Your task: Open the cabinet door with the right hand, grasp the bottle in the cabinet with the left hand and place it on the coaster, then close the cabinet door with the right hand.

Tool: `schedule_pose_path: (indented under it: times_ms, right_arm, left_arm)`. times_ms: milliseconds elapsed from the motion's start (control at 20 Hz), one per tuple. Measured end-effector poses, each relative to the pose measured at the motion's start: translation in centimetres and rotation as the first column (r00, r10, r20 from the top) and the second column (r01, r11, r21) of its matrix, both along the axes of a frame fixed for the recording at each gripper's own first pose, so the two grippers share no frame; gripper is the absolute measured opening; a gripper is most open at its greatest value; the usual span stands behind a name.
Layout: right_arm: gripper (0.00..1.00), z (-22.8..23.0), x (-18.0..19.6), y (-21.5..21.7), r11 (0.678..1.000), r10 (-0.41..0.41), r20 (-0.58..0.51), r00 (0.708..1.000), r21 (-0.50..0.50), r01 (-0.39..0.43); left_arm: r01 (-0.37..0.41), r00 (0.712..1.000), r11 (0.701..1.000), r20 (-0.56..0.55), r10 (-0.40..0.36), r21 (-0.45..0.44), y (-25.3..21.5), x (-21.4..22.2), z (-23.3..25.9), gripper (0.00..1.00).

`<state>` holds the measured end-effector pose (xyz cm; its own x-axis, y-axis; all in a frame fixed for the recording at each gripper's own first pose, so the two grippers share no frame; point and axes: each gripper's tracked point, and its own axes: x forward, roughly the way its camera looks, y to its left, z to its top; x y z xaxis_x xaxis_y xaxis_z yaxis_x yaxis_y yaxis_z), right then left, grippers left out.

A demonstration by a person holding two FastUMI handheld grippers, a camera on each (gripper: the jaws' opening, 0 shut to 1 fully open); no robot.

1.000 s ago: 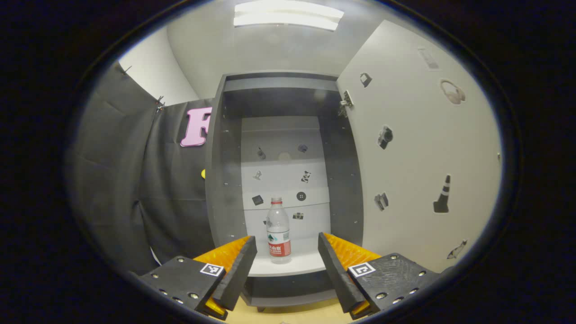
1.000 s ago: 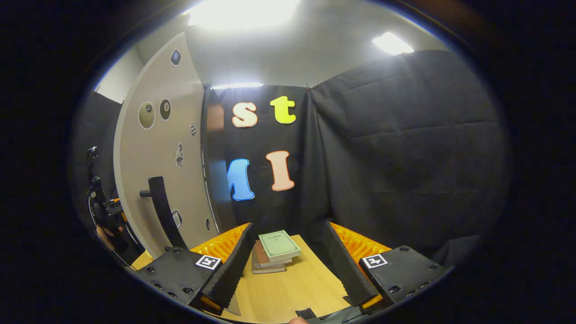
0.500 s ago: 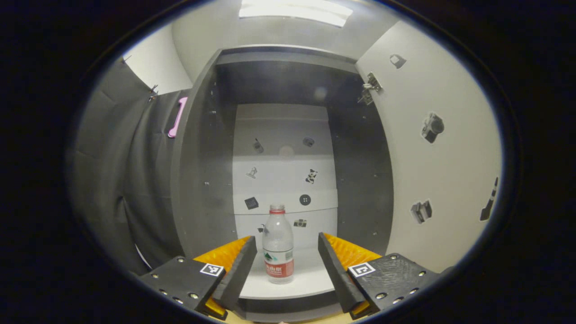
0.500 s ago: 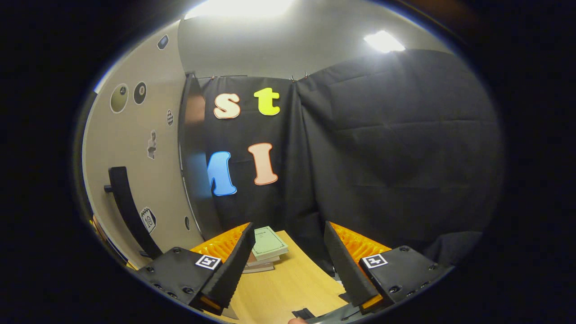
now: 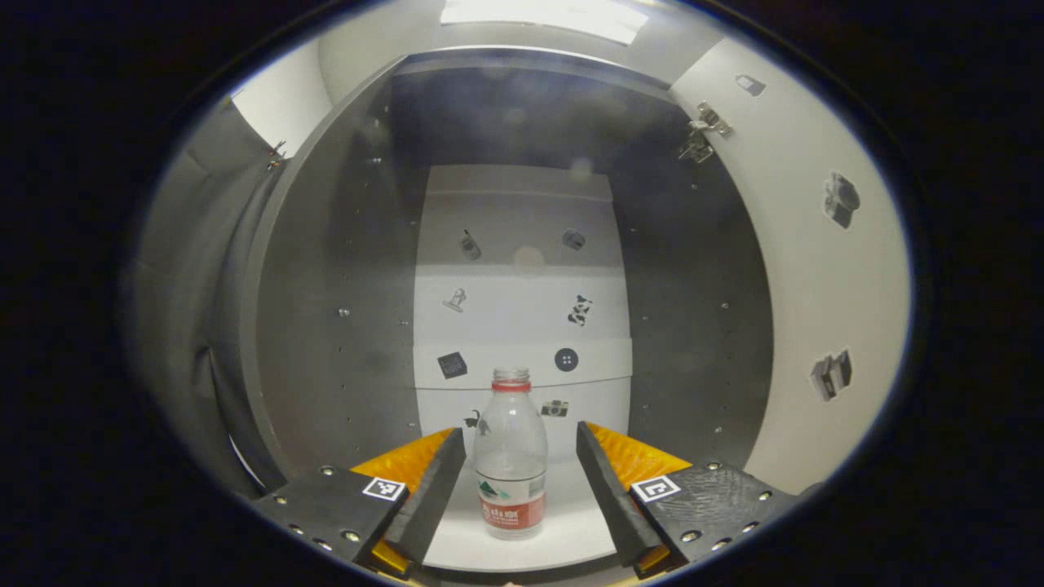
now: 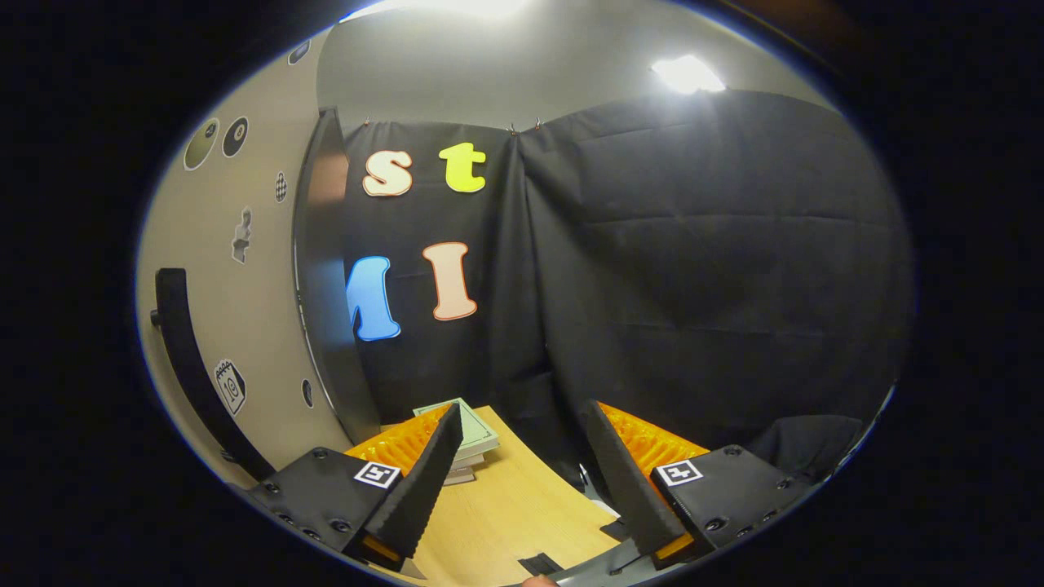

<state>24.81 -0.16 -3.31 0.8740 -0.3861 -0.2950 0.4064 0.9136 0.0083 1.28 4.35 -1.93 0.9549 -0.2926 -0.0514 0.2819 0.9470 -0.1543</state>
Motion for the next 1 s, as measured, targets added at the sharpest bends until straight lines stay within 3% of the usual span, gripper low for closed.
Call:
schedule_pose_path:
  times_ms: [600, 750, 850, 1000]
  right_arm:
    - [0.98, -1.1, 1.6, 0.6, 0.999, -0.036, -0.032, 0.999, -0.017, 0.035]
    - [0.98, -1.4, 1.6, 0.6, 0.999, -0.034, -0.033, 0.999, -0.008, 0.034]
    - [0.98, -1.4, 1.6, 0.7, 1.0, -0.029, -0.029, 0.999, -0.002, 0.029]
    - [0.98, -1.3, 1.8, 0.8, 1.0, -0.018, -0.022, 1.0, 0.003, 0.018]
  left_arm:
    - [0.03, 0.999, 1.0, -0.038, -0.03, 0.004, -1.2, 2.9, -2.4, 0.87]
    - [0.029, 0.998, 1.0, -0.053, -0.029, 0.003, -1.0, 2.7, -2.9, 0.84]
    - [0.028, 0.998, 1.0, -0.048, -0.028, -0.014, -0.8, 2.5, -2.6, 0.74]
    - [0.028, 0.999, 0.999, -0.031, -0.029, -0.031, -0.4, 2.0, -1.7, 0.76]
